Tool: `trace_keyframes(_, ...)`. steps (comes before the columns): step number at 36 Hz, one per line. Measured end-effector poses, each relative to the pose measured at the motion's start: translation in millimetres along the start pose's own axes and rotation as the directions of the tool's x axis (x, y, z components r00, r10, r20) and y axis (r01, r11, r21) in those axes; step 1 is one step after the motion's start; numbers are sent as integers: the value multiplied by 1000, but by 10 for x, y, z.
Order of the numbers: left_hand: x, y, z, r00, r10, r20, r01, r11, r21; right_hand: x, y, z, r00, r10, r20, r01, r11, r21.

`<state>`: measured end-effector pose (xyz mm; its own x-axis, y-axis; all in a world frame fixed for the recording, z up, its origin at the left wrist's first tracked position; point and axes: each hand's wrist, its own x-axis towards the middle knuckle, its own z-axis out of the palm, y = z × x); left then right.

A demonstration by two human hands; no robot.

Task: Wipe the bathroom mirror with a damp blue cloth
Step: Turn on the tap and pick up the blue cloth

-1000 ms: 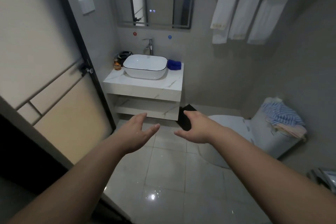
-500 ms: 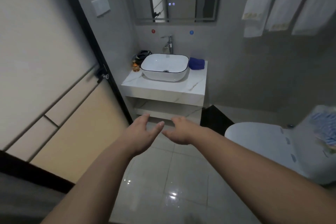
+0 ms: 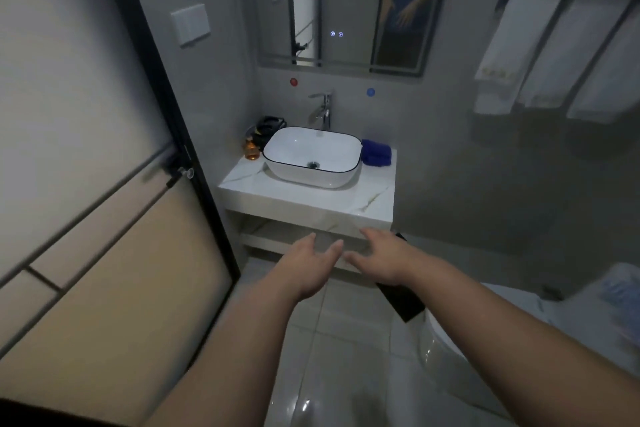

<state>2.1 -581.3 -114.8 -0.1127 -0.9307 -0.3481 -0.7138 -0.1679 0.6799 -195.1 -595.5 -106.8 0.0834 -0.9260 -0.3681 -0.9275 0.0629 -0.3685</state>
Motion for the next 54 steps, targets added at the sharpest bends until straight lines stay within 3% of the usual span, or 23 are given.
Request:
trace_keyframes(10,991,45,-307,994,80,-74,-68,987,146,1093,230,-461,998,-60,-16,61,996,61)
trace_keyframes(15,1335,-311,-522,998,-19,-65,31,984,174,1658,289,-571,996,-64,67,60,996,58)
trace_keyframes(25,2308,-820,-1041,996,-79,-40,82,992,93,2966,-465,-482,985,-72,157,74,997,-4)
trace_keyframes(30,3004,-839,-1606,1000,-29,7,28,994,107,3414,-832,-608,995,-38,91,38,999,3)
trace_keyframes(36,3704,-540,-2054,996,78,32,-81,988,132,3768,-868,-854,996,69,64,-72,997,34)
trace_keyframes(41,4113,-321,-1994,982,162,99,-175,975,136,4166,-782,-1104,991,127,42,-130,989,67)
trace_keyframes(54,5645,271,-1947,983,126,136,-157,957,244,5774,-52,-1414,988,143,64,-151,975,162)
